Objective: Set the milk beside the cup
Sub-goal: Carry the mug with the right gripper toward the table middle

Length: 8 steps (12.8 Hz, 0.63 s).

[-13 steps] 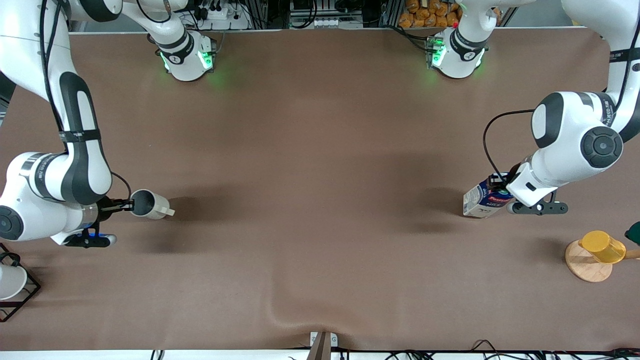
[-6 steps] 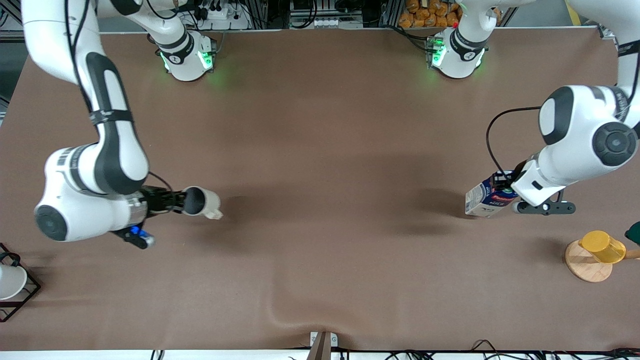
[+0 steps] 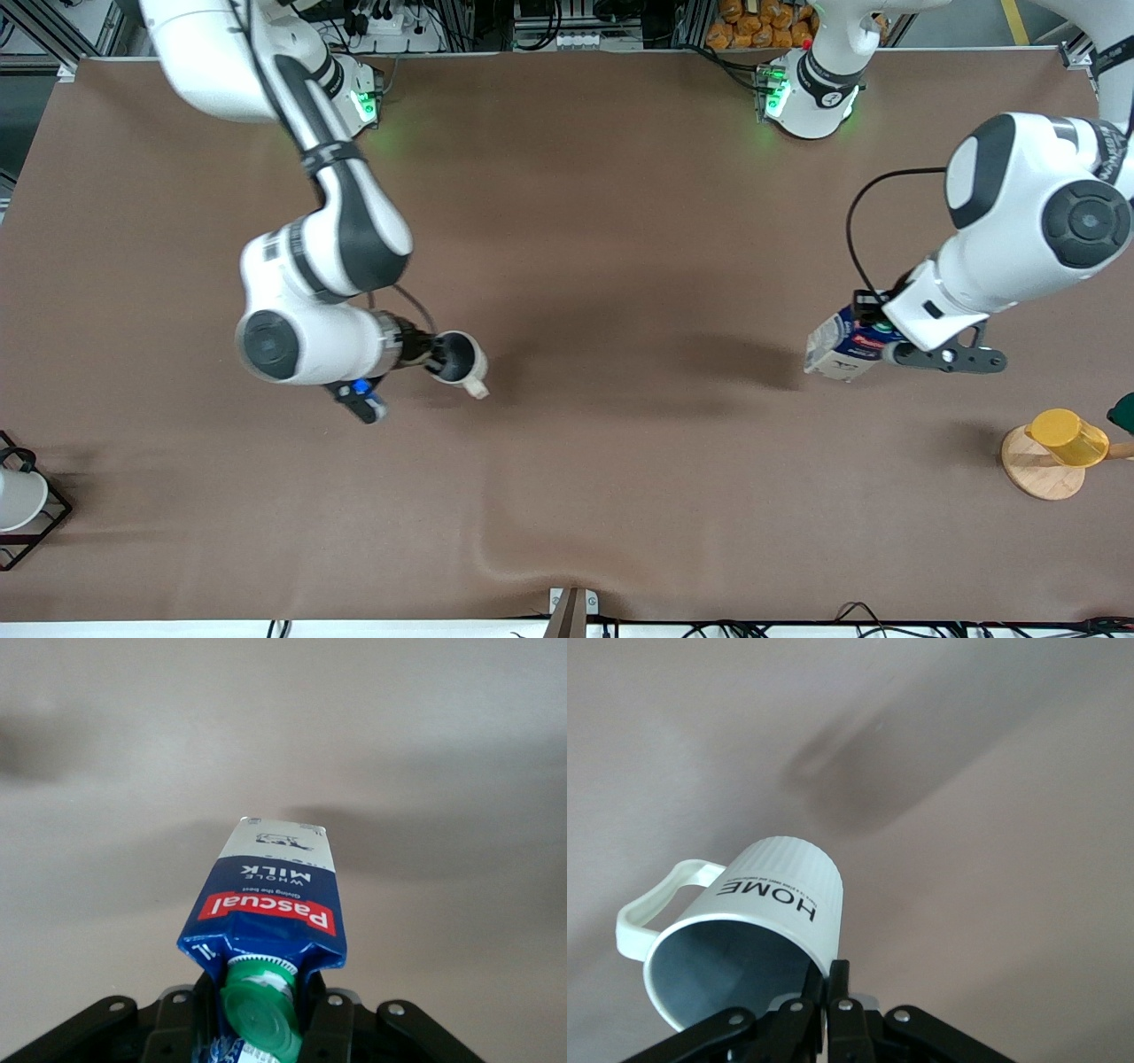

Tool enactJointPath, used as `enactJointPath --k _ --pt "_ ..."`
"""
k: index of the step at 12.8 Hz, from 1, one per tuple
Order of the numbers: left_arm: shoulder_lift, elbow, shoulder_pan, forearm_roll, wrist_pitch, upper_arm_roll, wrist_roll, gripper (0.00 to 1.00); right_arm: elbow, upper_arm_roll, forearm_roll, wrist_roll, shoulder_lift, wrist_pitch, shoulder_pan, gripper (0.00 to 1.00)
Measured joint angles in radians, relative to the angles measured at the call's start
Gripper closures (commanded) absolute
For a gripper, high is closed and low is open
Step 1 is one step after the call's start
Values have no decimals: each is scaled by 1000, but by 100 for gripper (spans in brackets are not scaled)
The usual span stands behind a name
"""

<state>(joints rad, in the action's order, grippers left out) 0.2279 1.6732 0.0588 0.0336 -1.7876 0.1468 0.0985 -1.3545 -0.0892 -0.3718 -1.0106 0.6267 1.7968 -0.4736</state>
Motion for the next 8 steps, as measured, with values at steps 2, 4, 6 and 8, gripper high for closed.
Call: enactJointPath --k 2,4,6,8 --pt "0 -15 2 0 9 30 21 90 -1 0 -4 -76 27 90 -47 100" --pt "0 -27 2 0 18 49 23 90 -3 0 -16 -123 57 175 -90 100" --pt "0 -30 6 0 36 60 34 90 -3 0 -24 -156 88 234 -127 100" --pt "0 -31 13 0 45 67 53 90 -4 0 -25 -166 116 273 -154 71"
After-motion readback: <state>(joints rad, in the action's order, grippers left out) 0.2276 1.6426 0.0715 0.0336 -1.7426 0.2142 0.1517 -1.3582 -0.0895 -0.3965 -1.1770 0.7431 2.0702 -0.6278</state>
